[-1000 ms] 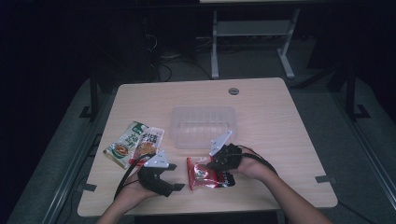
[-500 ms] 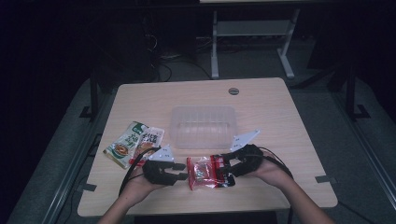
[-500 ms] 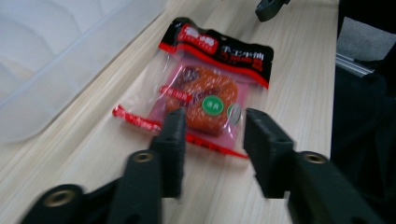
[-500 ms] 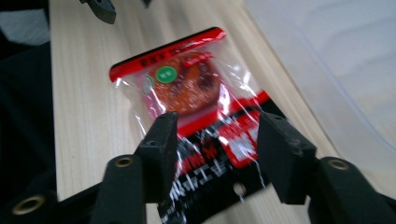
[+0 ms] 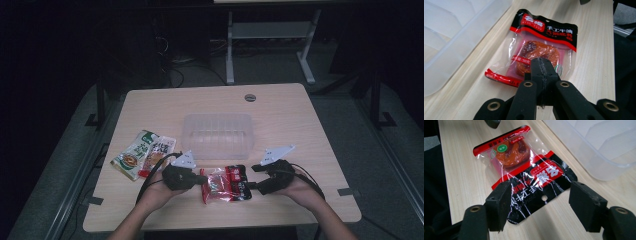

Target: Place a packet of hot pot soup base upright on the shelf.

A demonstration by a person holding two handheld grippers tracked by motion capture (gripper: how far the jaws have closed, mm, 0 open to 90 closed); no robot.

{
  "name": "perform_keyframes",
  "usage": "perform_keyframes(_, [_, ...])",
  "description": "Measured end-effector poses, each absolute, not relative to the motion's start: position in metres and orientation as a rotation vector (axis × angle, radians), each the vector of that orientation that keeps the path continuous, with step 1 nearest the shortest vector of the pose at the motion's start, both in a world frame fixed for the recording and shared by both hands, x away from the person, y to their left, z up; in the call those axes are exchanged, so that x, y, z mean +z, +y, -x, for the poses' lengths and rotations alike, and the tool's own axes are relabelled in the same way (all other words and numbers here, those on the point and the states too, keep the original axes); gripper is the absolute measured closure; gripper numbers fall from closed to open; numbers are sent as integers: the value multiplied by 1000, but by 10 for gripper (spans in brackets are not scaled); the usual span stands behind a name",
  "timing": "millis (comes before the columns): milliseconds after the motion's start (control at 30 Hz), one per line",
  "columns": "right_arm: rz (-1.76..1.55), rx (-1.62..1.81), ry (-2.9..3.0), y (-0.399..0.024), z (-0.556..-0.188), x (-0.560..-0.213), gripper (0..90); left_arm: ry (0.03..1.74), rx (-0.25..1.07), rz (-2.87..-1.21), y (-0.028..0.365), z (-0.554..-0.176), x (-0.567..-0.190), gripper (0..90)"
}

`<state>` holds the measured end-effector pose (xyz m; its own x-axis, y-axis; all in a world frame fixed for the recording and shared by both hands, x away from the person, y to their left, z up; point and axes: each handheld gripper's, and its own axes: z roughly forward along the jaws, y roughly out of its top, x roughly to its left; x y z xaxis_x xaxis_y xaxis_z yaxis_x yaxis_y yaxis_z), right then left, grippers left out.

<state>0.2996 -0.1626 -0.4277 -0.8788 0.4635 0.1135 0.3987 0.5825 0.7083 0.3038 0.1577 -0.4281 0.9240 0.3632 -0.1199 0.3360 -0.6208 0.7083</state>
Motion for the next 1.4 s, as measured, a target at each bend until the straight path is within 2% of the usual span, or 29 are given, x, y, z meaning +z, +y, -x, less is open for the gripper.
perform_keyframes(233, [-768,1181,2714,-163,-302,-434,327,490,7,-2310,156,-304,-441,896])
perform_keyframes(600, [-786,1185,2701,-167,-303,-434,322,495,33,-2388,154,-306,-452,896])
perform_keyframes(1400, [-807,1275,2758,-153,-302,-436,245,577,-11,-2394,158,-309,-458,897])
